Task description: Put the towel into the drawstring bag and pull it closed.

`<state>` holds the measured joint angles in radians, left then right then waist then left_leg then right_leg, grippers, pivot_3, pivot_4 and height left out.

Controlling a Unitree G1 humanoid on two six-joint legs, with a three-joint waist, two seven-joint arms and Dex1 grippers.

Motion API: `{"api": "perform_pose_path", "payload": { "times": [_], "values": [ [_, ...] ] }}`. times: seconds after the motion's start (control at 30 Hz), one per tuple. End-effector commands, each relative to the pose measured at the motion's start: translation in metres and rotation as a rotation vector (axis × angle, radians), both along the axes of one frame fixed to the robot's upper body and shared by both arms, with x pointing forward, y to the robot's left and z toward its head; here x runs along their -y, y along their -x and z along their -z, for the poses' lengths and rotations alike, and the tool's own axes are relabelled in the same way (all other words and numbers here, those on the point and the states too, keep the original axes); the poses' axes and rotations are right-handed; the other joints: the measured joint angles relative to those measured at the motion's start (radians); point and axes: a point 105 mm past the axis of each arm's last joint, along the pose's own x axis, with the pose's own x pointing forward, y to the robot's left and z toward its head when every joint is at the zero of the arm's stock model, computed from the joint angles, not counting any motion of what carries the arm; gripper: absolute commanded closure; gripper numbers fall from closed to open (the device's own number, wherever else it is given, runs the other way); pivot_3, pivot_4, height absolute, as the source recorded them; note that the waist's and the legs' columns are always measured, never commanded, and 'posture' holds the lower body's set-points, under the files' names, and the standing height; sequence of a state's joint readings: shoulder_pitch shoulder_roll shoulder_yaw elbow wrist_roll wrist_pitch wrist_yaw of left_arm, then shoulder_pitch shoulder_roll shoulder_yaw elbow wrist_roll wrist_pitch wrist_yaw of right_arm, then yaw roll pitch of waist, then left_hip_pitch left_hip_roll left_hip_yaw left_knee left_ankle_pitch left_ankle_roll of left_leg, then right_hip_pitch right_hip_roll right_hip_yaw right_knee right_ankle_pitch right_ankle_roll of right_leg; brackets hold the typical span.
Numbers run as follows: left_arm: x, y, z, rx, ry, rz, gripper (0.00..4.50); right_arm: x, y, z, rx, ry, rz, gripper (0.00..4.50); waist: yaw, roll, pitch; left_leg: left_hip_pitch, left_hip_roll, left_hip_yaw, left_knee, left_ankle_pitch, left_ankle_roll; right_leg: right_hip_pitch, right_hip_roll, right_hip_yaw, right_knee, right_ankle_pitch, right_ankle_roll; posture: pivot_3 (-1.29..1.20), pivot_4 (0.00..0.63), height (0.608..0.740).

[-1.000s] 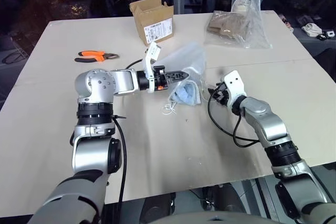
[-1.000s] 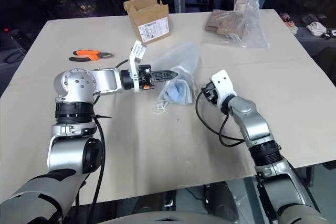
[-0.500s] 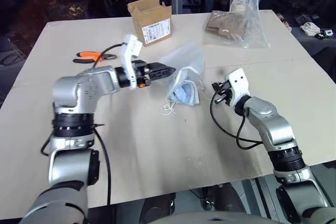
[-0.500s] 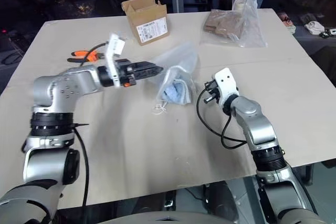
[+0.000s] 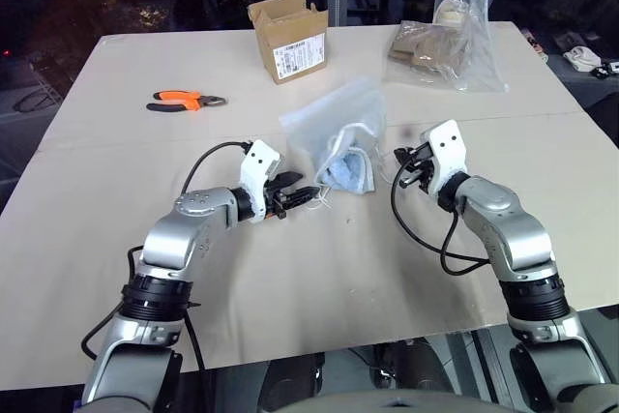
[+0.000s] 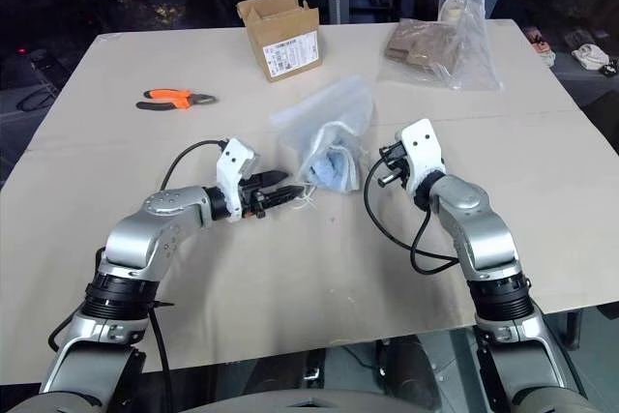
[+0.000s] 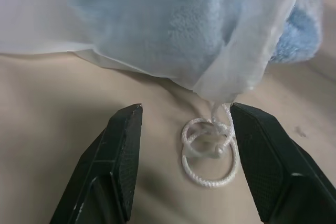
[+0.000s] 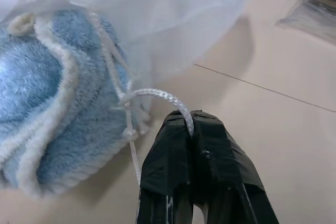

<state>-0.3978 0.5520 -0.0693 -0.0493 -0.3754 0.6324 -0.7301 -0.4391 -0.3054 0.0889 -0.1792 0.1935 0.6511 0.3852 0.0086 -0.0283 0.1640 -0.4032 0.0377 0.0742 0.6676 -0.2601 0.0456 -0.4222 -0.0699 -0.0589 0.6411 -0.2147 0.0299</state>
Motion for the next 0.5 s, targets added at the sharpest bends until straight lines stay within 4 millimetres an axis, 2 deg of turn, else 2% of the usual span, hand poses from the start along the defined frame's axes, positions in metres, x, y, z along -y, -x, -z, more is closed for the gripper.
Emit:
{"api": "perform_pose_path", "payload": {
  "times": [0.03,0.27,0.37,0.4,0.43,0.5],
  "values": [
    [0.005,-0.002,-0.004,0.092,-0.044,0.008,1.79,0.002,0.003,-0.016,0.056,-0.017,0.002,4.5,-0.001,0.0,0.0,0.0,0.0,0.0,0.0,0.0,0.0,0.0,0.0,0.0,0.0,0.0,0.0,0.0,0.15,0.74],
    [0.011,-0.007,0.006,0.118,-0.095,0.013,1.79,0.003,0.004,-0.016,0.055,-0.018,0.01,4.5,0.0,0.0,0.0,0.0,0.0,0.001,0.0,0.0,0.001,0.0,0.0,0.0,0.0,0.0,0.0,0.0,0.15,0.74],
    [0.01,-0.011,0.008,0.14,-0.114,-0.018,2.69,0.004,0.004,-0.017,0.056,-0.019,0.012,4.5,0.0,0.0,0.0,0.0,0.0,0.0,0.0,0.0,0.001,0.0,0.0,0.0,0.0,0.0,0.0,0.0,0.15,0.74],
    [0.01,-0.012,0.008,0.148,-0.12,-0.021,2.81,0.004,0.004,-0.017,0.057,-0.019,0.015,4.5,0.0,0.0,0.0,0.0,0.0,0.0,0.0,0.0,0.001,0.0,0.0,0.0,0.0,0.0,0.0,0.0,0.15,0.74],
    [0.01,-0.012,0.009,0.152,-0.123,-0.022,3.36,0.005,0.004,-0.017,0.057,-0.02,0.017,4.5,0.0,0.0,0.0,0.0,0.0,0.0,0.0,0.0,0.001,0.0,0.0,0.0,0.0,0.0,0.0,0.0,0.15,0.74],
    [0.011,-0.014,0.009,0.169,-0.131,-0.03,4.17,0.006,0.004,-0.018,0.062,-0.026,0.02,4.5,0.0,0.0,0.0,0.0,0.0,0.0,0.0,0.0,0.001,0.0,0.0,0.0,0.0,0.0,0.0,0.0,0.15,0.74]
  ]
}}
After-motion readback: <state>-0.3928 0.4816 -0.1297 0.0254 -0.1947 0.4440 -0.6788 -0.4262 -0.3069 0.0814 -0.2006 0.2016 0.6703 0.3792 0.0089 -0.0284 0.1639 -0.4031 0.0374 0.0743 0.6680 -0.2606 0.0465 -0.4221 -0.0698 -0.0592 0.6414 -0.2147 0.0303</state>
